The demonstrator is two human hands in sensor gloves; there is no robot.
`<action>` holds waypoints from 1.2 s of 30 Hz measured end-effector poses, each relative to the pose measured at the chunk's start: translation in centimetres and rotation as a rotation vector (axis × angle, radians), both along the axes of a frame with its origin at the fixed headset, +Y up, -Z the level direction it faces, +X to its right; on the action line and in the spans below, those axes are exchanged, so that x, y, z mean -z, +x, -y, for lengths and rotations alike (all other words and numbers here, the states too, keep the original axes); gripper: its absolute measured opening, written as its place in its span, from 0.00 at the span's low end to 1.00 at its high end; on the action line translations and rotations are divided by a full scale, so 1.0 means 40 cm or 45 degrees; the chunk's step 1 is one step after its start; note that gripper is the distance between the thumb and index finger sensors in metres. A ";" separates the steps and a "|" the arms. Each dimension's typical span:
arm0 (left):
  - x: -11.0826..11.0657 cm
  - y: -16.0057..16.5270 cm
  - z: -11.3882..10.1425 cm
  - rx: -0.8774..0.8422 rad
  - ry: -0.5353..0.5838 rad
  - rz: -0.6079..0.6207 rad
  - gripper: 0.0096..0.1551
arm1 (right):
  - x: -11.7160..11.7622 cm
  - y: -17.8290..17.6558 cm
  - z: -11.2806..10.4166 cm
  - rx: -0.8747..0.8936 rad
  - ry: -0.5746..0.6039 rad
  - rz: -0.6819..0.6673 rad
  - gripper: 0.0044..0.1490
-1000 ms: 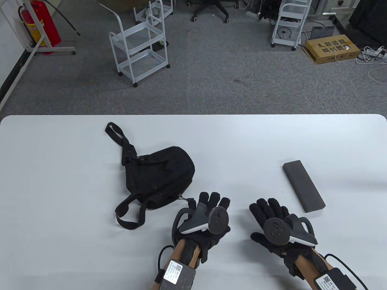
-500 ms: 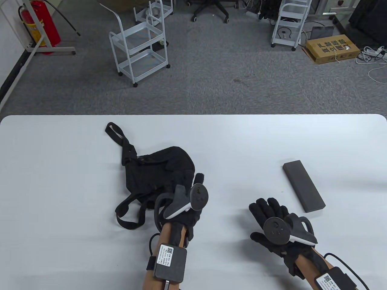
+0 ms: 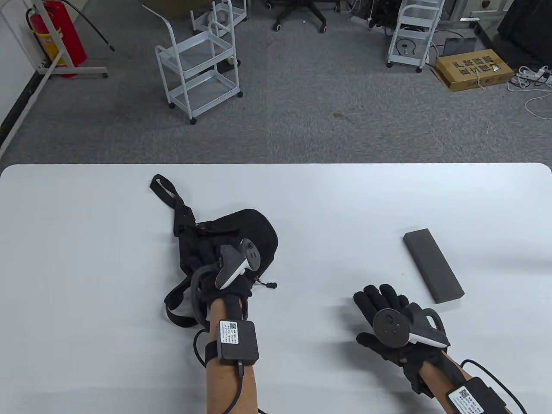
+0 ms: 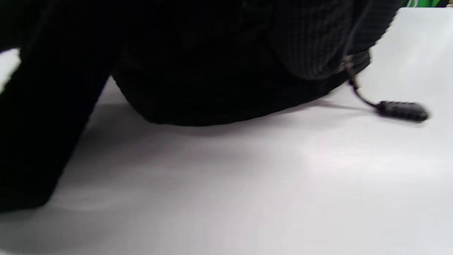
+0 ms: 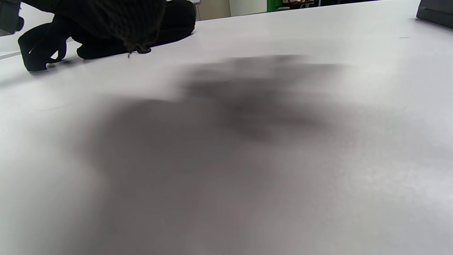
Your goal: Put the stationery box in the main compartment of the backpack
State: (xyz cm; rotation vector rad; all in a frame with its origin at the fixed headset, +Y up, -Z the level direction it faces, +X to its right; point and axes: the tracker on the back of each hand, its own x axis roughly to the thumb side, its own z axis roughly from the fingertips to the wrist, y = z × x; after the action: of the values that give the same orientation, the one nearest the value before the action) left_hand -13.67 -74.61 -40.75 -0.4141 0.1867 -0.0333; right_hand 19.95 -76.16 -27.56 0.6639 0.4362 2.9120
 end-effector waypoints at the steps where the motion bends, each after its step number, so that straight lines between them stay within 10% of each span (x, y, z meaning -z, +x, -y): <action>1: 0.007 -0.004 0.008 0.006 0.002 -0.008 0.66 | 0.001 -0.001 0.003 -0.004 -0.008 -0.004 0.59; 20: 0.022 -0.017 0.048 -0.031 0.174 -0.014 0.34 | -0.003 -0.015 0.011 -0.038 -0.038 -0.028 0.59; 36: -0.049 -0.117 -0.175 -0.377 0.793 -0.170 0.29 | 0.002 -0.004 0.007 -0.014 -0.016 -0.009 0.59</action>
State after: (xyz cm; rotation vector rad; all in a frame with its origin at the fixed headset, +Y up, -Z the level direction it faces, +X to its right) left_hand -18.33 -67.59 -38.80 0.1817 0.2537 0.3380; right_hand 19.79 -76.43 -27.66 0.6728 0.4597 2.9154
